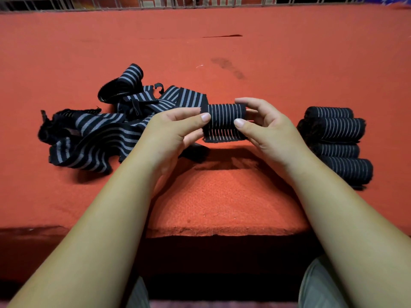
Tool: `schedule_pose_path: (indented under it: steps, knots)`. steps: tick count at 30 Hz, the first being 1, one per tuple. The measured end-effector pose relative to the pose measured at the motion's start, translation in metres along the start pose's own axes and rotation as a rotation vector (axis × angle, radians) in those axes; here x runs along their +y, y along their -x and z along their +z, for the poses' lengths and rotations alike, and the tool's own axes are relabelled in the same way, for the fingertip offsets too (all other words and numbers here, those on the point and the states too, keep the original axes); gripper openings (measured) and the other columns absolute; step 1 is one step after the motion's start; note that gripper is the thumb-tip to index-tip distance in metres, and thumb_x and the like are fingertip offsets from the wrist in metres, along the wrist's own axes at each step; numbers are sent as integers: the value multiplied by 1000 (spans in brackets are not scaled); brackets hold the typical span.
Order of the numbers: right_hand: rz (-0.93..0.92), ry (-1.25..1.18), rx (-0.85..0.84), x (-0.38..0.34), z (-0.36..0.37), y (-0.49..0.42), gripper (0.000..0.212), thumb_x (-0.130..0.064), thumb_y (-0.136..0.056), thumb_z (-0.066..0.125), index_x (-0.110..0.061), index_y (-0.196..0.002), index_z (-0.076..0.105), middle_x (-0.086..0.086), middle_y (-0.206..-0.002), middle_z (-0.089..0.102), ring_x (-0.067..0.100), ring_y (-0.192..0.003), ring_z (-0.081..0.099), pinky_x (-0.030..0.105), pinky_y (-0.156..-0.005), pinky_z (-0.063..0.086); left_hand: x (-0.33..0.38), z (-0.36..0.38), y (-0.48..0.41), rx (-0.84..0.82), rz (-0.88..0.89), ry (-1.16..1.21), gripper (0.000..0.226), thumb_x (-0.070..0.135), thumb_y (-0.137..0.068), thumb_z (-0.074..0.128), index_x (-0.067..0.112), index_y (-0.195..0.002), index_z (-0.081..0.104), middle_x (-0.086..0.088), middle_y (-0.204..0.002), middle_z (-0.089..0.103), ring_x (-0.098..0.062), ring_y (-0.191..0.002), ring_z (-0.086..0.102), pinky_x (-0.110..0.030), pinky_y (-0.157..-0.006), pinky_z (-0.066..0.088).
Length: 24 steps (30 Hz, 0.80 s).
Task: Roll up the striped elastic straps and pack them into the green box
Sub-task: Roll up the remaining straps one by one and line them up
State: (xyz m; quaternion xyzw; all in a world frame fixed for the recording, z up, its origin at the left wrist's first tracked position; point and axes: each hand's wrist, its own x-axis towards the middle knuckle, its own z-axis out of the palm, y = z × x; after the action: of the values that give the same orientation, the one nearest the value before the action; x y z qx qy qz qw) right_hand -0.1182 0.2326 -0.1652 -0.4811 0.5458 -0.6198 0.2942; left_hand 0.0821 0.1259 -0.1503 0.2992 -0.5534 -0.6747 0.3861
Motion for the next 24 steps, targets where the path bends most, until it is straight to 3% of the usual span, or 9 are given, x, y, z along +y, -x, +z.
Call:
schedule_pose_path:
  steps: [2, 6, 9, 14, 18, 21, 24]
  knots:
    - [30, -28, -9, -1, -1, 1, 41, -17, -96, 76, -28, -135, 69, 8, -128, 75, 26, -125, 70, 43, -111, 54, 0, -1, 1, -7, 13, -9, 36, 10, -94, 81, 3, -128, 72, -8, -120, 81, -17, -113, 78, -23, -91, 61]
    - [36, 66, -4, -6, -1, 7, 40, -2, -101, 70, -11, -139, 65, 8, -121, 75, 12, -100, 71, 31, -84, 61, -1, -2, 3, -21, 15, -53, 34, 11, -94, 81, 8, -127, 74, -6, -122, 80, -18, -113, 78, -23, -90, 61]
    - [36, 104, -2, -10, -3, 10, 41, 3, -100, 68, -10, -138, 64, 11, -125, 75, 13, -100, 71, 34, -83, 60, -5, -1, 4, -44, 7, -77, 38, 13, -93, 83, 8, -130, 73, -10, -125, 78, -26, -114, 78, -30, -93, 62]
    - [80, 100, 16, -23, -5, 22, 34, -16, -102, 73, -23, -135, 69, 5, -116, 78, 14, -86, 72, 41, -92, 63, -2, 6, 16, -36, 57, -135, 35, 6, -94, 80, 8, -128, 73, -11, -121, 79, -22, -113, 77, -29, -89, 63]
    - [78, 133, 109, -34, -11, 37, 21, -32, -106, 67, -28, -125, 75, 3, -93, 73, 20, -76, 69, 53, -90, 64, -1, 20, 29, -49, 86, -191, 30, 5, -92, 82, 14, -120, 76, -10, -111, 80, -26, -98, 75, -50, -86, 61]
    - [66, 228, 156, -44, -25, 51, 18, -38, -105, 65, -33, -119, 76, -4, -88, 77, 20, -73, 74, 53, -89, 64, -3, 41, 41, -64, 76, -145, 29, 1, -90, 82, 13, -116, 75, -1, -99, 79, -16, -89, 74, -30, -76, 58]
    - [72, 280, 217, -52, -44, 67, 19, -39, -104, 65, -33, -118, 77, -7, -91, 77, 17, -70, 75, 42, -84, 64, -3, 64, 50, -102, 76, -172, 28, 0, -90, 82, 11, -115, 76, -6, -110, 81, -18, -103, 78, -26, -85, 62]
